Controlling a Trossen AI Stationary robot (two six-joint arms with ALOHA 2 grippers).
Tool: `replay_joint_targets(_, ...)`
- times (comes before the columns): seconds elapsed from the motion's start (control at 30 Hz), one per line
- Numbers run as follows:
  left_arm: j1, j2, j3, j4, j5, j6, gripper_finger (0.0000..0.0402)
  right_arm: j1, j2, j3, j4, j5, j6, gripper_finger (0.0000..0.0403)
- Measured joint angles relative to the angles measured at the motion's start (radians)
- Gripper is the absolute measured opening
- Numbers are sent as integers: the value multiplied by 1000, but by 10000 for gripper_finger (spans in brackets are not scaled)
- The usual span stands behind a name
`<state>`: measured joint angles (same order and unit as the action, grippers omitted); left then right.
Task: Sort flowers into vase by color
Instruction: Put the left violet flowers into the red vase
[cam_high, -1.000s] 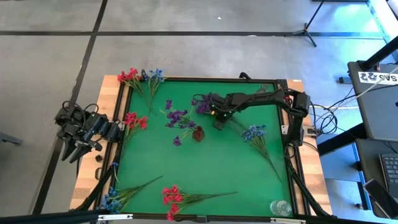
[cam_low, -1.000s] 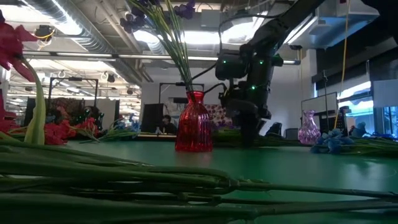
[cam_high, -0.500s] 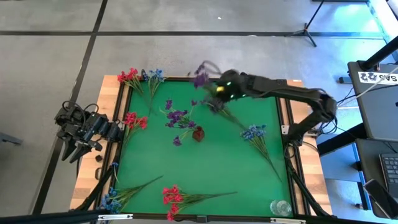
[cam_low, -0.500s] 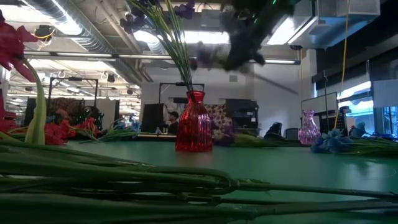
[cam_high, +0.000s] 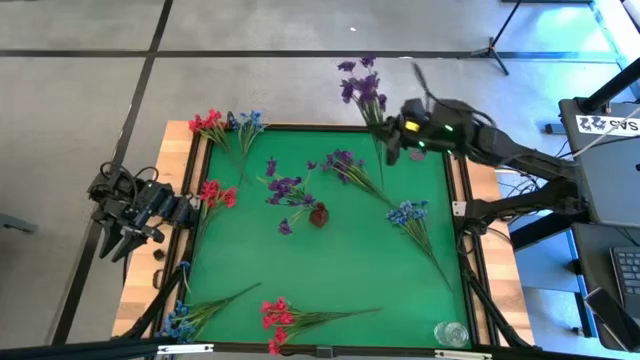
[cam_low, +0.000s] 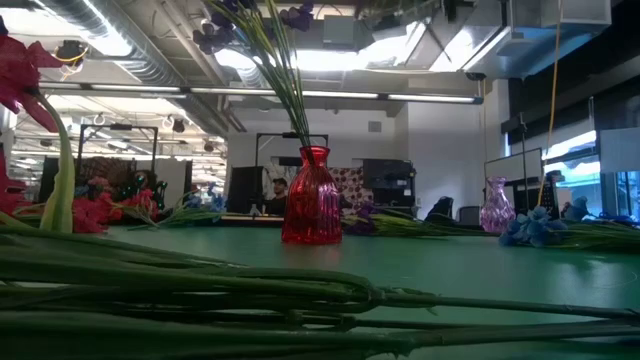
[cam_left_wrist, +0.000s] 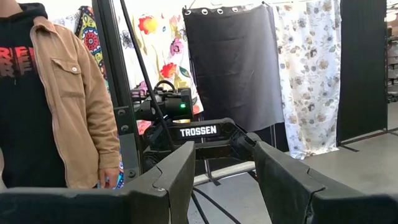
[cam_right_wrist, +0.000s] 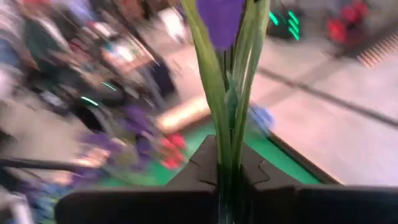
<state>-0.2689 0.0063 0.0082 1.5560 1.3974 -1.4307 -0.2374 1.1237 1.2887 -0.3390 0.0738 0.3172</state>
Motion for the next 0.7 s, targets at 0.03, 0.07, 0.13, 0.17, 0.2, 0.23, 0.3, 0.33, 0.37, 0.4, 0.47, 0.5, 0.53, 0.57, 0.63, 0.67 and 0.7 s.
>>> replay_joint_targets(0.03,0,0,0,0,0,0,161,38,-27,-26,63,22,0,12)
replay_joint_targets(0.07,0,0,0,0,0,0,161,75,-55,-56,133,52,-5,17)
replay_joint_targets(0.13,0,0,0,0,0,0,161,153,-100,-122,298,112,-28,25)
replay_joint_targets(0.17,0,0,0,0,0,0,161,190,-121,-161,385,134,-42,27)
replay_joint_targets(0.2,0,0,0,0,0,0,161,225,-134,-196,453,152,-61,27)
replay_joint_targets(0.23,0,0,0,0,0,0,161,254,-144,-226,517,162,-69,25)
replay_joint_targets(0.3,0,0,0,0,0,0,161,302,-156,-276,582,169,-76,15)
replay_joint_targets(0.33,0,0,0,0,0,0,161,320,-157,-293,588,170,-79,11)
replay_joint_targets(0.37,0,0,0,0,0,0,161,336,-156,-304,592,169,-79,9)
replay_joint_targets(0.4,0,0,0,0,0,0,161,352,-155,-316,592,159,-79,9)
replay_joint_targets(0.47,0,0,0,0,0,0,161,378,-138,-329,595,131,-63,16)
replay_joint_targets(0.5,0,0,0,0,0,0,161,385,-127,-332,592,114,-53,21)
replay_joint_targets(0.53,0,0,0,0,0,0,161,390,-116,-334,561,88,-45,27)
replay_joint_targets(0.57,0,0,0,0,0,0,161,392,-102,-335,530,48,-43,32)
replay_joint_targets(0.63,0,0,0,0,0,0,161,397,-72,-336,496,-33,-40,36)
replay_joint_targets(0.67,0,0,0,0,0,0,161,397,-60,-337,492,-60,-32,36)
replay_joint_targets(0.7,0,0,0,0,0,0,161,396,-48,-337,504,-82,-26,33)
